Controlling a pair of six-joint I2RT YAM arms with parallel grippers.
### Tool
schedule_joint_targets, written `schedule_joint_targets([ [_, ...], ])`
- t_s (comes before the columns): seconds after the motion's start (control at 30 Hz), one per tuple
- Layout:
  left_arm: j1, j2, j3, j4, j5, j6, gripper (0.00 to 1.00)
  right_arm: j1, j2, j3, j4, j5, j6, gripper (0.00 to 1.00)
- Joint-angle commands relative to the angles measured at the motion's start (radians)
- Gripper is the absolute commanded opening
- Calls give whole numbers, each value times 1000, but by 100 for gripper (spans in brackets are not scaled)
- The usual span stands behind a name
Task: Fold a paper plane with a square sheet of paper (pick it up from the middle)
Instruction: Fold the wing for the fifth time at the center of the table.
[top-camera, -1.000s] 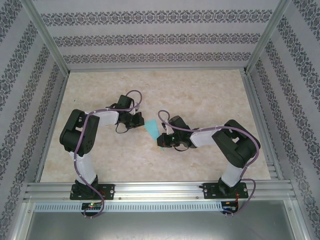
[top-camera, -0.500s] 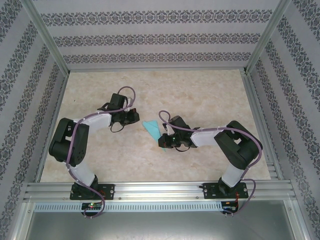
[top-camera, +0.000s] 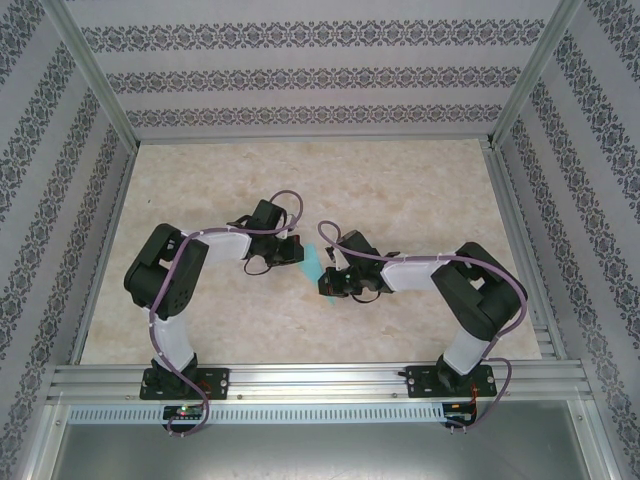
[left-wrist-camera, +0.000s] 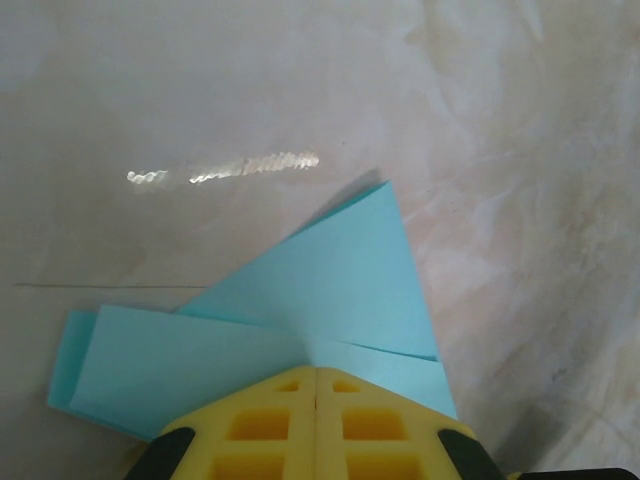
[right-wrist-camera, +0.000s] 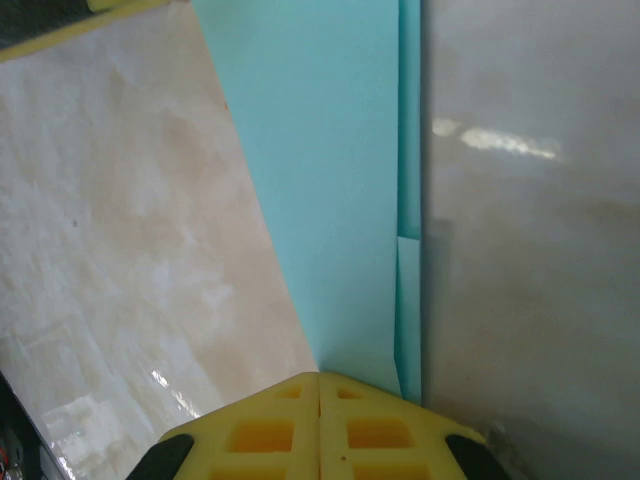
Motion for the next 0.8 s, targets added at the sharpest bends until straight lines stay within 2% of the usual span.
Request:
schedule_joint_targets([
  [0.0, -10, 21, 22, -48, -52, 6, 0, 15, -25, 23, -180, 54, -19, 7],
  [0.1, -9, 34, 19, -62, -70, 26, 0, 12, -26, 88, -196, 52, -39, 7],
  [0.43, -10, 74, 17, -55, -70, 31, 0, -20, 132, 218, -161, 21, -66, 6],
  [0.57, -9, 73, 19, -65, -83, 29, 0, -23, 131, 185, -157, 10, -72, 6],
  [0.77, -9, 75, 20, -95, -134, 26, 0, -22, 50, 46, -160, -3, -83, 6],
])
